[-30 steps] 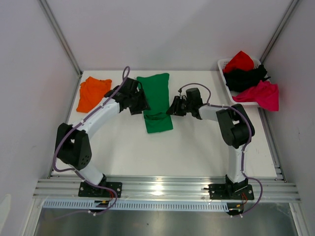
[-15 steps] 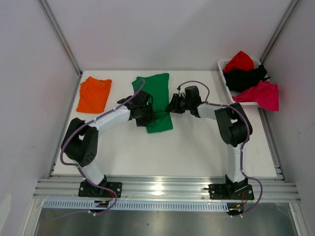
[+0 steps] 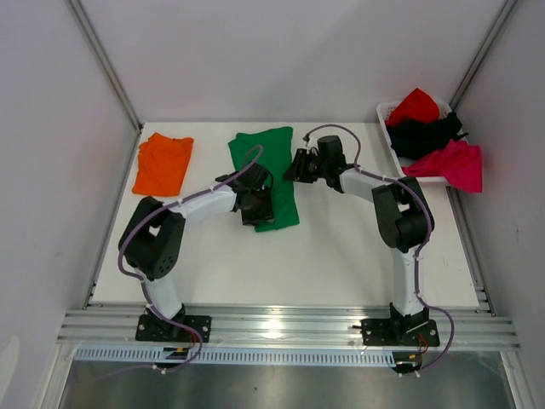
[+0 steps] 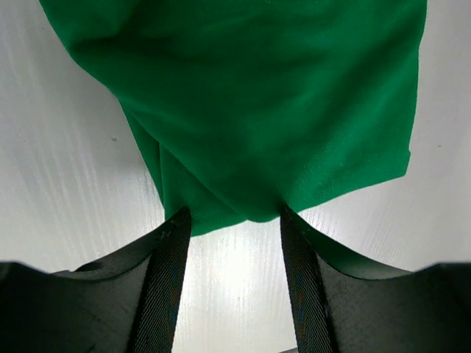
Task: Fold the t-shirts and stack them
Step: Fold the tshirt
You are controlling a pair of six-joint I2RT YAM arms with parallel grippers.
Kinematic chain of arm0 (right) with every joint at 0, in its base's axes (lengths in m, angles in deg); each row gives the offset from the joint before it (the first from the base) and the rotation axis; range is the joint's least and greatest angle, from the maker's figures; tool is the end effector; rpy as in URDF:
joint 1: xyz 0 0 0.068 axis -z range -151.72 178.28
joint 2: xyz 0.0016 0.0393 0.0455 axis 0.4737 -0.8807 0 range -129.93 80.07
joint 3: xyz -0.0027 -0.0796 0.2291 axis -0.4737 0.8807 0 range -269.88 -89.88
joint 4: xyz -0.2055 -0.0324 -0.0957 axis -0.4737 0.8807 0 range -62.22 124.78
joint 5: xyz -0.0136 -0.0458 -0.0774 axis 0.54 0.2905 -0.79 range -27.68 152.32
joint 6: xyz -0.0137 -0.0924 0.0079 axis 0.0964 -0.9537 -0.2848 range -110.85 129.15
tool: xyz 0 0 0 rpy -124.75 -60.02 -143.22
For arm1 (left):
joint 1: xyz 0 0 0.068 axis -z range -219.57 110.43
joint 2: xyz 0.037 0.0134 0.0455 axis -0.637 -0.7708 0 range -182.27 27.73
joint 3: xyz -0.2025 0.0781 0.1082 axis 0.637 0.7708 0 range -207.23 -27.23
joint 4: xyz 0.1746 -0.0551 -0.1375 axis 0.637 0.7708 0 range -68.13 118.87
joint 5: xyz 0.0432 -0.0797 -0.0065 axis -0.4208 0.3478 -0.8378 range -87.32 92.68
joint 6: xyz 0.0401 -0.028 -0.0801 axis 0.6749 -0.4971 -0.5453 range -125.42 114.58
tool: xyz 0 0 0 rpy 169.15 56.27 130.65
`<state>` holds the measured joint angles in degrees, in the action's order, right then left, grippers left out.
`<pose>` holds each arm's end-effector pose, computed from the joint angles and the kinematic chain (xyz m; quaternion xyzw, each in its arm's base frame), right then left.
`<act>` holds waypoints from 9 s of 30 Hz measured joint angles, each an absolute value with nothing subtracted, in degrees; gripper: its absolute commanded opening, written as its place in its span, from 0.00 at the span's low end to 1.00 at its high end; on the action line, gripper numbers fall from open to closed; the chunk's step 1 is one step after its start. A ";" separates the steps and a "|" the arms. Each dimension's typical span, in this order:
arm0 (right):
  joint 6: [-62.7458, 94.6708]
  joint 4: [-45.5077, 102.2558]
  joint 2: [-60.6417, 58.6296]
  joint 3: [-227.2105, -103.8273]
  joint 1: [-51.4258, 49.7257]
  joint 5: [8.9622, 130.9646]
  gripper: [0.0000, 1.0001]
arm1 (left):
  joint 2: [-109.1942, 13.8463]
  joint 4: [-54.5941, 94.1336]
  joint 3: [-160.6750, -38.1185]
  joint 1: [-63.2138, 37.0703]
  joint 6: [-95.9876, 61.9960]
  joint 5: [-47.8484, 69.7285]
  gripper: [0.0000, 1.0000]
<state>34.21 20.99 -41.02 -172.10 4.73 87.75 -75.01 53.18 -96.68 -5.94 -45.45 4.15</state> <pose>0.4152 0.2205 0.1476 -0.0952 0.8549 0.3698 0.3512 0.2883 -0.1944 0.1319 -0.0516 0.9741 -0.1418 0.1684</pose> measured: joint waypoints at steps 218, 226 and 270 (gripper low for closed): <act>58.58 40.82 20.53 -120.76 -21.15 39.76 0.85 | -15.69 41.49 -66.32 -15.39 -49.38 -15.45 1.00; 65.46 34.48 26.97 -112.17 -20.52 47.32 0.88 | -19.21 40.70 -66.34 -15.41 -49.36 -12.41 0.97; 78.16 11.68 17.12 -101.90 -19.60 57.26 0.70 | -17.50 42.91 -67.98 -15.50 -48.90 -13.51 0.96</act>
